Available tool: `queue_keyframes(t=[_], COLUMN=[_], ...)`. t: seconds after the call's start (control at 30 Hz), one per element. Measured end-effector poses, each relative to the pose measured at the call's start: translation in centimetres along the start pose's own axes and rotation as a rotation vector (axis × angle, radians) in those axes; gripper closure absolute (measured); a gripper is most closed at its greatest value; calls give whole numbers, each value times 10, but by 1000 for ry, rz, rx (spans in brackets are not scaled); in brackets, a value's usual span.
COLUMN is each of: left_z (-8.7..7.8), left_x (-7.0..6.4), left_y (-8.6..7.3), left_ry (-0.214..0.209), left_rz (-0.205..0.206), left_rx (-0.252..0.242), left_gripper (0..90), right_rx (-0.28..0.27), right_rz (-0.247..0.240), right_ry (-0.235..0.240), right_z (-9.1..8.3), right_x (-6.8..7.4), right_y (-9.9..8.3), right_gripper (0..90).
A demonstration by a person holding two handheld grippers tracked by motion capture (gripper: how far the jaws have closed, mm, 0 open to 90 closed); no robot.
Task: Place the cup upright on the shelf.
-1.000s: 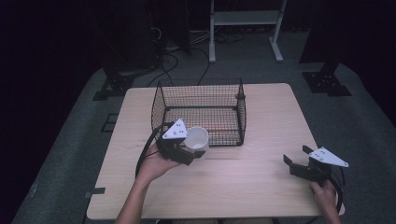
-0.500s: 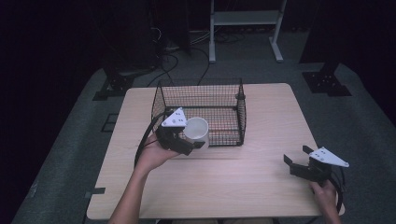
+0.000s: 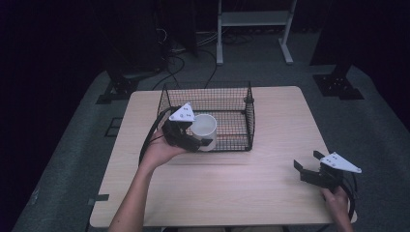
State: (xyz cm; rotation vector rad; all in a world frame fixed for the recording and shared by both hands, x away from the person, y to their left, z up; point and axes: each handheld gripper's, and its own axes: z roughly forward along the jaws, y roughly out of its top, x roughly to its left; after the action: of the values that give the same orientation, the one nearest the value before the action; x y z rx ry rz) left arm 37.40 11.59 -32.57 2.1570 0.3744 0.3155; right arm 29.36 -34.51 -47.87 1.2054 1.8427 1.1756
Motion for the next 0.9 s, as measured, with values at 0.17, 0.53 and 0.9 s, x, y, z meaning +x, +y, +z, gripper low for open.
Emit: queue_keyframes(t=[0.17, 0.53, 0.9], left_z=[1, 3, 3], left_x=[7, 20, 34], left_y=[4, 11, 19], left_ry=[-4, -4, -2], left_rz=[-6, -6, -13], left_rx=[7, 8, 20], left_gripper=[211, 212, 211], right_rx=[0, -3, -3], right_rz=[2, 4, 5], right_ry=[0, -1, -2], right_z=[0, 0, 0], right_x=[0, -1, -1], right_y=[0, 0, 0], right_gripper=[131, 131, 130])
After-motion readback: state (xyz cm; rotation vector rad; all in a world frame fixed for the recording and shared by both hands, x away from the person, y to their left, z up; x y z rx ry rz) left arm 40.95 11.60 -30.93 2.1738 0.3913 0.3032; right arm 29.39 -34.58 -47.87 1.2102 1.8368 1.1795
